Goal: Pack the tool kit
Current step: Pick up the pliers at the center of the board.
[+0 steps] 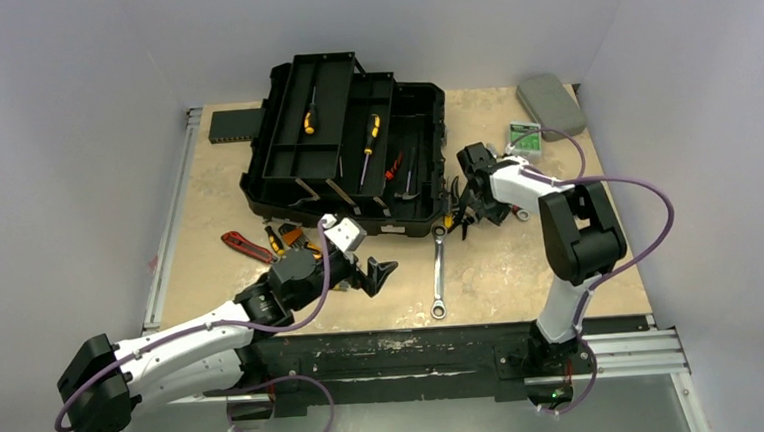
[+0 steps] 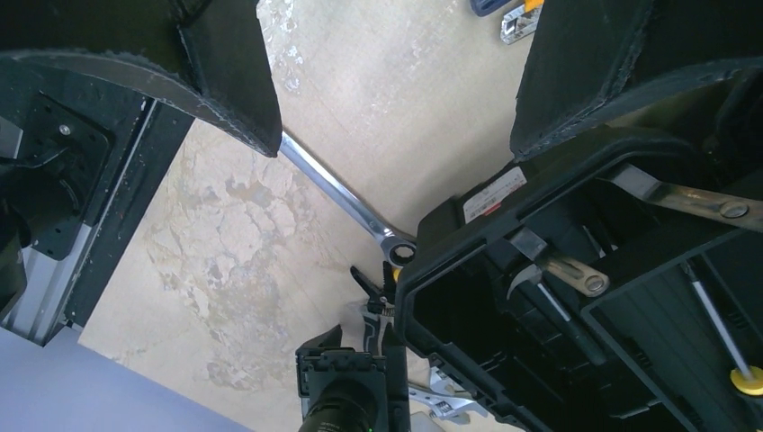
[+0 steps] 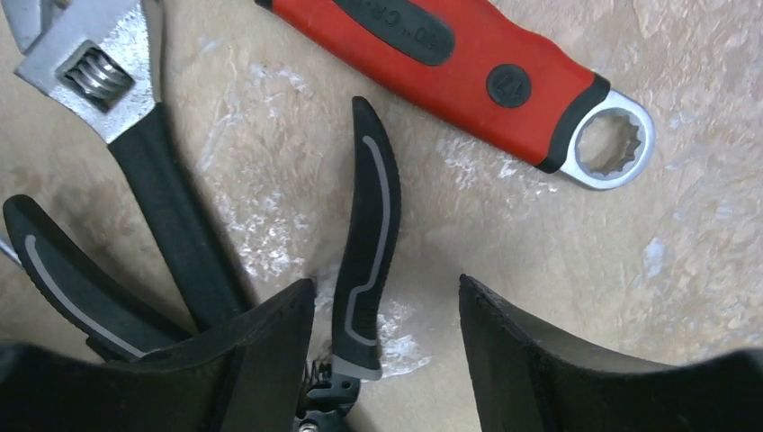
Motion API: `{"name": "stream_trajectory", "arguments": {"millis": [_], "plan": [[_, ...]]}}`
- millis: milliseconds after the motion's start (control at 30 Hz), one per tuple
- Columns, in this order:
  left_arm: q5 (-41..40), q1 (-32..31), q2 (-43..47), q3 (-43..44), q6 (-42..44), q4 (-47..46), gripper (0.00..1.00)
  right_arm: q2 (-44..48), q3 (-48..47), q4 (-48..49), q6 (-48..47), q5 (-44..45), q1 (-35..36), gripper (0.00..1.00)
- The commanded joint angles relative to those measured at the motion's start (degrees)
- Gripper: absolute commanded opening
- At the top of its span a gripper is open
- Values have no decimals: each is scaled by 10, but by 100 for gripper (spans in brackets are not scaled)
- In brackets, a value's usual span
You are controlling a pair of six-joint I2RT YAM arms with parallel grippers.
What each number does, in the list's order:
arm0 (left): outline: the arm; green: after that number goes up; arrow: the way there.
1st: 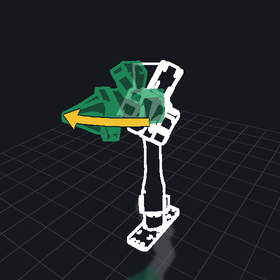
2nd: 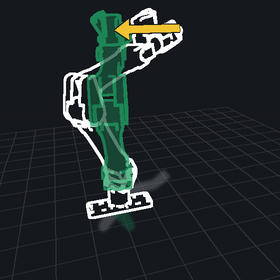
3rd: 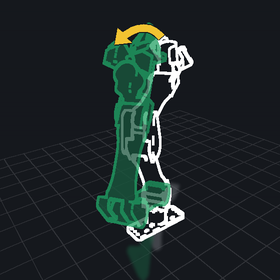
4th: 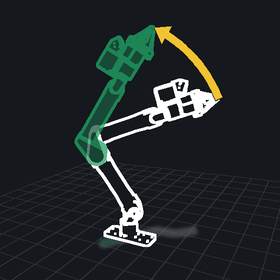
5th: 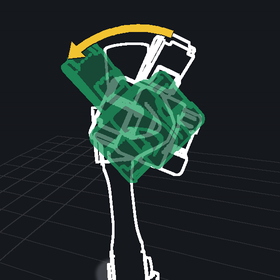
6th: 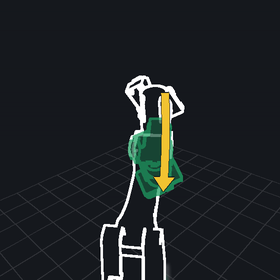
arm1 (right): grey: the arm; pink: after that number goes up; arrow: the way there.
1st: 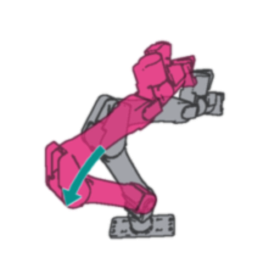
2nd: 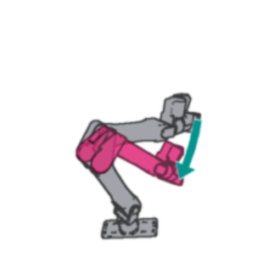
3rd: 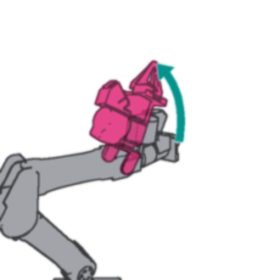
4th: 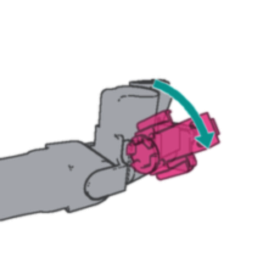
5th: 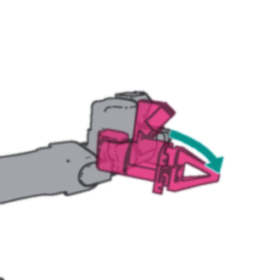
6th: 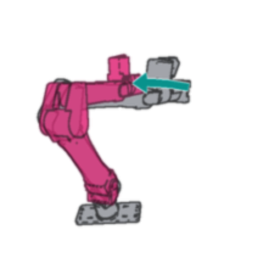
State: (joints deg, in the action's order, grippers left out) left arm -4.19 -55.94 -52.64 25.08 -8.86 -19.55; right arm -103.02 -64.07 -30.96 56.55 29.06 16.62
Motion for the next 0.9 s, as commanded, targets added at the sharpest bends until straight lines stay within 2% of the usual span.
{"name": "stream_trajectory", "arguments": {"millis": [0, 133, 300, 633, 867], "plan": [[-21, -2, 20, -9, 4, -30, 95, -6, 8, -7, 29, -10, 3, 56], [-25, -2, 22, -11, 7, -28, 95, 9, 16, -5, 31, -10, 3, 28], [-28, -2, 26, -11, 10, -24, 95, 65, 34, 3, 22, 13, 0, 1], [-30, -2, 19, -10, 13, -25, 95, 215, 78, 11, 18, 57, -7, 0], [-26, -3, 16, -7, 11, -23, 95, 350, 139, 127, -76, 46, -7, 0]]}}
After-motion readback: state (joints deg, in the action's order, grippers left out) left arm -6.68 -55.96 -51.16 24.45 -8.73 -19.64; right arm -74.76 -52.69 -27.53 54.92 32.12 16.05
